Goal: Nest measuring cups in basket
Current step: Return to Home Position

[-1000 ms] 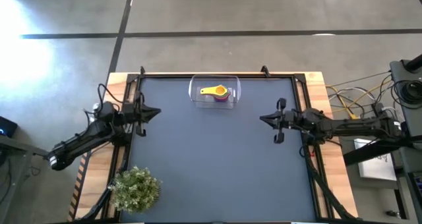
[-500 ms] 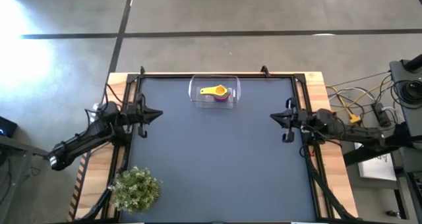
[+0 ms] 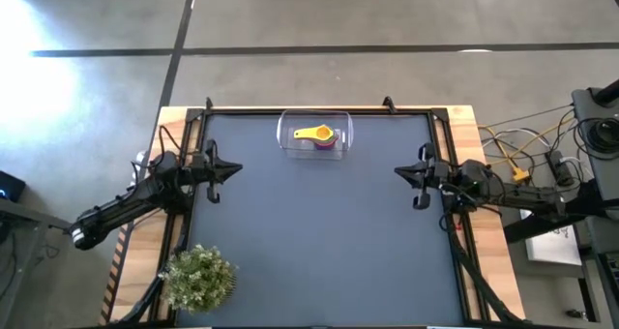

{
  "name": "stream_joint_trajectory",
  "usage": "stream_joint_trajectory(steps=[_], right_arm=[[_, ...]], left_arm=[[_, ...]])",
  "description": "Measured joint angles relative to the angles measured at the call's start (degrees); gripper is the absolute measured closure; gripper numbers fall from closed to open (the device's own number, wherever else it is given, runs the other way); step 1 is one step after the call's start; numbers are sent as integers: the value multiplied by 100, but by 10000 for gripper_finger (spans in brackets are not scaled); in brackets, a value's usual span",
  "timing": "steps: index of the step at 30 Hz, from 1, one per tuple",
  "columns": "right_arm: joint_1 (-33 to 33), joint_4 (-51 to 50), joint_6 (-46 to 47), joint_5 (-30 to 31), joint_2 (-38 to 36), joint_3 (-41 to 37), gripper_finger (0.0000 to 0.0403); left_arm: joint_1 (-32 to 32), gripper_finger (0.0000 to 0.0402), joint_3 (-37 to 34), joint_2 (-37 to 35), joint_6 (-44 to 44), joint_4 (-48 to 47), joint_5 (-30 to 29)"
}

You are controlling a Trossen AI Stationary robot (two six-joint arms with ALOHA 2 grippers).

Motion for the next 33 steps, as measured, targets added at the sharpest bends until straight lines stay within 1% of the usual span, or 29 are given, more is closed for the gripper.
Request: stream_joint_trajectory(steps=[6,11,22,26,33], right_arm=[[0,-379,-10,50,104,-2,394],[-2,-597,119,460,180,-1,394],[-2,-592,-79,494,253,-2,394],[-2,-554,49,511,250,2,394],[-2,-552,-268,510,250,7,394]], left_arm=[[-11,401,0,57,-12,-15,1],[-11,401,0,147,3,-22,1],[-11,401,0,532,54,-32,1],[-11,401,0,722,18,-33,1],[-11,401,0,979,-16,-35,3]])
